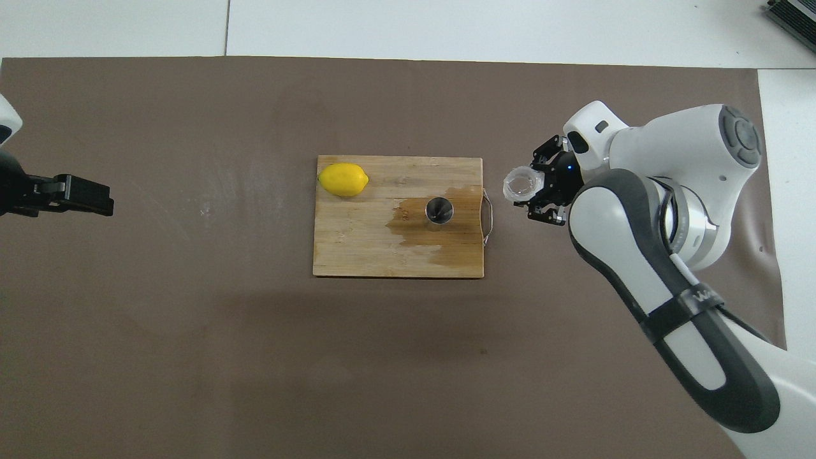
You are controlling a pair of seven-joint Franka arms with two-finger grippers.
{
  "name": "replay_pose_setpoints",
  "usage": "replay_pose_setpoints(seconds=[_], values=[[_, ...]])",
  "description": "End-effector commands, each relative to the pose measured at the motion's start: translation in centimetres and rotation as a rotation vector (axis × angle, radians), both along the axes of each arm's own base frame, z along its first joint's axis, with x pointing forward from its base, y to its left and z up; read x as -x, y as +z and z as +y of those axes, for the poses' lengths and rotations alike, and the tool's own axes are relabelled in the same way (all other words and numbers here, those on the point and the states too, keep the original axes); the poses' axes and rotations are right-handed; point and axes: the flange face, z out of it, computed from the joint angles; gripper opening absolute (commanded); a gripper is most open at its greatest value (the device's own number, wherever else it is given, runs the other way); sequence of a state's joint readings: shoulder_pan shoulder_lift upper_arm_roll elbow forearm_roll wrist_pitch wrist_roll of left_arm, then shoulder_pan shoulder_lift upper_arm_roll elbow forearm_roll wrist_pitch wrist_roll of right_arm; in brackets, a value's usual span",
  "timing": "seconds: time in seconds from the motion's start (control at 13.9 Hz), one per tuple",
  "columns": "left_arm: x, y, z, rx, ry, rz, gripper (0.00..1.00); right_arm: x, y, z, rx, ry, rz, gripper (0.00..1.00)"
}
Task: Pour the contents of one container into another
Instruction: 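Lift the white cup with the right gripper toward the metal cup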
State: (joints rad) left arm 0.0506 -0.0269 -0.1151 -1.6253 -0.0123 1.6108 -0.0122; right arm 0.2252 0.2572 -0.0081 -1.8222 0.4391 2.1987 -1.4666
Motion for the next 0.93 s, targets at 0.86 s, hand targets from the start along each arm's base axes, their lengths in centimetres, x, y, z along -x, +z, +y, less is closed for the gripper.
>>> replay_pose_setpoints(seconds=[0.86], values=[[0.8,0.4,0.3,-0.020,-0.008,0.005,1.00,3.0,1.2,10.4,0.275,0.065,-0.067,0.45]])
